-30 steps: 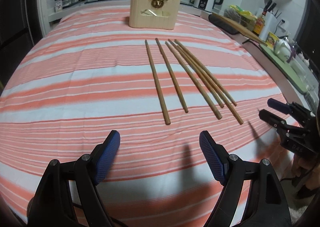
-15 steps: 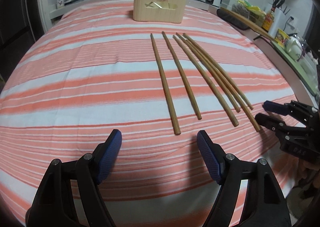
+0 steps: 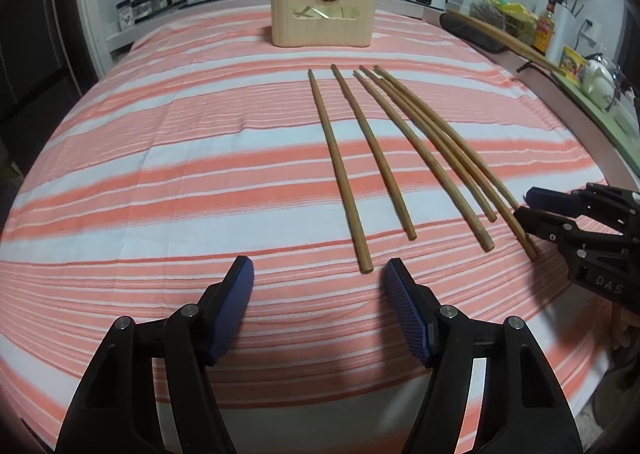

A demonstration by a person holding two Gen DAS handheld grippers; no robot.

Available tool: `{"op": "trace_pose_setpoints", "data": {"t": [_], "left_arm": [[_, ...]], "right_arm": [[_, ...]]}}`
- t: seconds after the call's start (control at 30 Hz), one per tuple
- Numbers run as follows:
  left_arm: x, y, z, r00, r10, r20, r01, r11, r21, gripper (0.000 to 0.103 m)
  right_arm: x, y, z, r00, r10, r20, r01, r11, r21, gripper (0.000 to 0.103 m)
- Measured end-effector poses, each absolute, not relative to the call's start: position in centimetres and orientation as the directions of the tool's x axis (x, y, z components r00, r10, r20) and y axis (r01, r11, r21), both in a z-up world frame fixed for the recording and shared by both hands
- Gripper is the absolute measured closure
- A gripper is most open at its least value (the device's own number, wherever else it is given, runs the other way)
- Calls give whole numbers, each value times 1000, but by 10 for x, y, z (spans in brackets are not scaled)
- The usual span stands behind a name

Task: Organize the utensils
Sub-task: 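Move both tools back over the loose wooden chopsticks on the cloth, then grasp a wooden chopstick with the left tool while the right tool grasps another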

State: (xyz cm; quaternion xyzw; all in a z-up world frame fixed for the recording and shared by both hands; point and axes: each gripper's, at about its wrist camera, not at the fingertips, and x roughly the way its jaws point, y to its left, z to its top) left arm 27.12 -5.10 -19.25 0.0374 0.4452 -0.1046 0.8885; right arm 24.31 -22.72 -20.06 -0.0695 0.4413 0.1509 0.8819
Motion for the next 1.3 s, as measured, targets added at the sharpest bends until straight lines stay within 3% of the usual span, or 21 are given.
{"op": "trace_pose_setpoints", "data": {"t": [0.5, 0.7, 1.0, 1.1, 1.13, 1.2, 1.3], "left_arm": [[276, -64, -191, 590, -153, -793, 241, 971, -8, 59], [275, -63, -191, 596, -162, -786, 241, 970, -17, 78], [274, -65, -191, 605, -146, -782, 243, 970, 7, 79], [274, -68, -191, 607, -155, -780, 257, 966, 7, 93], [274, -69, -191, 607, -157, -779, 260, 966, 7, 97], [274, -68, -191, 608, -162, -777, 258, 966, 1, 99], [274, -62, -187, 608, -177, -774, 246, 969, -28, 100]], "right_arm": [[249, -220, -202, 578, 204, -790, -330, 944, 3, 79], [249, -225, -201, 573, 227, -788, -327, 944, 34, 81], [245, -224, -201, 567, 218, -794, -342, 940, 13, 82], [248, -217, -202, 578, 206, -789, -344, 939, -7, 82], [248, -217, -202, 580, 202, -789, -344, 939, -13, 83], [249, -215, -202, 583, 191, -790, -343, 939, -26, 96], [248, -220, -201, 590, 178, -787, -317, 948, -23, 98]]}}
